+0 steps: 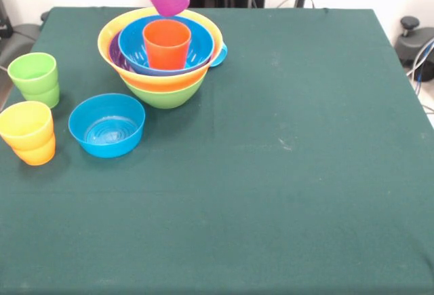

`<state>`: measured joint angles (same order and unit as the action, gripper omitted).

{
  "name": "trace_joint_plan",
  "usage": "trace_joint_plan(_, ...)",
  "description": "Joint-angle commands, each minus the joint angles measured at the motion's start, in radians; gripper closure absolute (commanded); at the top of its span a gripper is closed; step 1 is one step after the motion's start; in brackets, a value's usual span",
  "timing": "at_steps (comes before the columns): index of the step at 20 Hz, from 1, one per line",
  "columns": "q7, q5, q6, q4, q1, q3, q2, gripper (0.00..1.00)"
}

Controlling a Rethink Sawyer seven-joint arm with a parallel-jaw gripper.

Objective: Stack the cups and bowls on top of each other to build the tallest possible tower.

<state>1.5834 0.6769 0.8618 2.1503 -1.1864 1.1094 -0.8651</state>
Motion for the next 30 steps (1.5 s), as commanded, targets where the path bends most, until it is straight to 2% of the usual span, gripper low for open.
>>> trace_joint_plan(1,-0.021,0.109,-0.092,0.062,0.025,-0.085,0.026,1.0)
trace_joint_plan(7,-0.015,0.139,-0.106,0.05,0.034,-0.114,0.058,1.0)
trace_joint_plan(22,0.004,0.269,-0.192,-0.021,0.123,-0.244,0.176,1.0)
trace_joint_plan(25,-0.001,0.277,-0.201,-0.027,0.131,-0.261,0.187,1.0)
trace_joint_plan(30,-0.03,0.238,-0.189,-0.009,0.113,-0.256,0.161,1.0)
